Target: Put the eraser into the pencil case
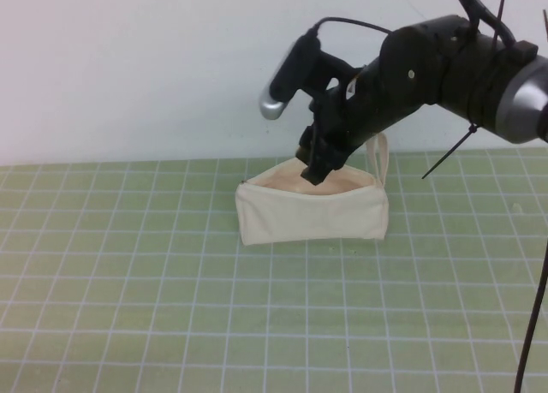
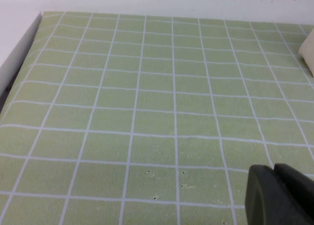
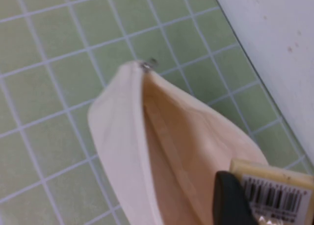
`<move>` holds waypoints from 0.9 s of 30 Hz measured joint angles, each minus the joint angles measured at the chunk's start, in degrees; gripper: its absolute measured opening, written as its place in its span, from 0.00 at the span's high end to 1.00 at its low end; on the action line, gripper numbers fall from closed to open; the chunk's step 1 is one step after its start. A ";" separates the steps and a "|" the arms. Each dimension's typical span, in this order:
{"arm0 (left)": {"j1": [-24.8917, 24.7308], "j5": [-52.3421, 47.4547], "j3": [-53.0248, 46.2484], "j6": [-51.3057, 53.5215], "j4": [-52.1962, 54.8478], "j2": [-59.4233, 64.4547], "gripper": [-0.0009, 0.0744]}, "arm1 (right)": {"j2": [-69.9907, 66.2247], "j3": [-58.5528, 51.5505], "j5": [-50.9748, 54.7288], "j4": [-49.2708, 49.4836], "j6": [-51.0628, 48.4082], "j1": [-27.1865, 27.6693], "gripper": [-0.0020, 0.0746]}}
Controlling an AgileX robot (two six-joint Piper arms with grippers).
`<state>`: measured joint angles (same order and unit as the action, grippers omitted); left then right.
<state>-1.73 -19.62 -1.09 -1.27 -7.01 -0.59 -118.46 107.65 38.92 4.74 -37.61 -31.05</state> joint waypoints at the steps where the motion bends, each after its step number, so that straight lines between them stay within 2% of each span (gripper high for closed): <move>1: 0.00 0.00 0.00 0.00 0.00 0.00 0.99 | -0.43 0.00 -0.29 0.00 1.20 0.51 0.58; 5: 0.00 0.00 0.00 0.00 0.00 0.00 0.99 | -2.03 0.00 0.16 1.37 6.67 2.11 0.58; 7: 0.00 0.00 0.00 0.00 0.00 0.00 0.99 | -2.66 0.00 0.92 2.65 8.49 2.86 0.52; 11: 0.00 0.00 0.00 0.00 0.00 0.00 0.99 | -2.88 0.15 1.51 3.90 9.37 3.03 0.33; 16: 0.00 0.00 0.00 0.00 0.00 0.00 0.99 | -2.88 3.35 5.70 4.15 10.01 3.03 0.31; 19: 0.00 0.00 0.00 0.00 0.00 0.00 0.99 | -2.60 6.89 10.09 4.15 10.28 3.03 0.40; 22: 0.00 0.00 0.00 0.00 0.00 0.00 0.99 | -1.63 11.07 15.91 3.92 10.39 3.03 0.59; 25: 0.00 0.00 0.00 0.00 0.00 0.00 0.99 | -0.41 15.71 23.73 3.16 10.59 3.03 0.84; 27: 0.00 0.00 0.00 0.00 0.00 0.00 0.99 | 0.65 17.63 29.05 1.92 10.69 3.03 0.91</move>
<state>-1.73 -19.62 -1.09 -1.27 -7.01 -0.59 -117.82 125.28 67.97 6.65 -26.93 -28.02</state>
